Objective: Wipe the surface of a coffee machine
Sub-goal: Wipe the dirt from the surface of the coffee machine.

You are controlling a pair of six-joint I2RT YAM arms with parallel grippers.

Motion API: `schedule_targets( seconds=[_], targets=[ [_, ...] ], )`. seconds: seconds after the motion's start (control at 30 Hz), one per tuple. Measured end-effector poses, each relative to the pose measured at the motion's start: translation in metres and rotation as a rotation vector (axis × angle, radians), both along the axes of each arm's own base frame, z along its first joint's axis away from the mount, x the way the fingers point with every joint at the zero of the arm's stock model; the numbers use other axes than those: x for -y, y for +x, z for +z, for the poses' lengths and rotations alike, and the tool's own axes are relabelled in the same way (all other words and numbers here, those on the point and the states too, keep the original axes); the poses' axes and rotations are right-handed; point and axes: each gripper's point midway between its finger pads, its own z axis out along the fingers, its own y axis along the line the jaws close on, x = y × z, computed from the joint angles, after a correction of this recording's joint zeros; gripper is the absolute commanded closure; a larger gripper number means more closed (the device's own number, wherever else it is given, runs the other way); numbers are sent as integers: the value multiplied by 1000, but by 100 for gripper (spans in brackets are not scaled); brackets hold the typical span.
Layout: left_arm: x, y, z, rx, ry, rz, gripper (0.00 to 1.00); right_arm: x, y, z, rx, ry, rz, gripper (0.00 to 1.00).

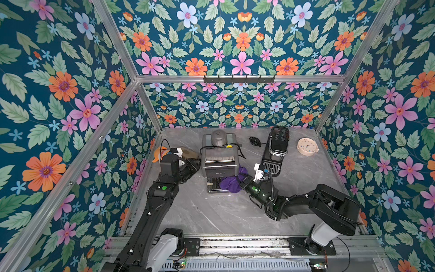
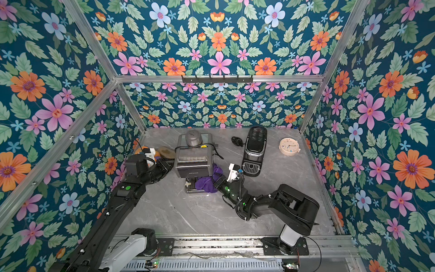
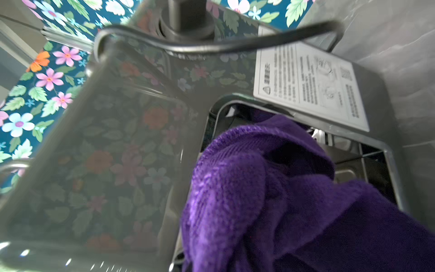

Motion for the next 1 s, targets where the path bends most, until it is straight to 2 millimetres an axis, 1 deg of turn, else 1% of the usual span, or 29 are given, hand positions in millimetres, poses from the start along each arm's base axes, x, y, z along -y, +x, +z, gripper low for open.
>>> schedule_targets(
  seconds=[0.07,0.13,0.3,0.53,0.7,0.8,0.9,1.0],
  targets=[
    [1,-1,-1,-3,-6,-5,68,-9,-1,-4,0,4,31,100],
    [1,-3,-2,-3,-8,-7,68,-13,-1,-5,-2,13,40,100],
    [2,-7,-2,-7,-28,-2,68,-20,-1,-6,-10,23,50,100],
    [2,-9,-10,-21,-38,3,68,-33,-6,-10,-18,14,73,100],
    [6,-11,-11,-23,-46,-13,69,-37,-6,-14,-21,17,77,100],
    [7,-12,-9,-19,-49,-19,69,-38,-5,-13,-27,27,70,100],
    [7,-14,-5,-5,-41,-26,67,-35,-8,-14,-31,42,66,100],
    [5,-16,4,16,-11,-33,64,-23,-14,-27,-65,32,47,100]
  ],
)
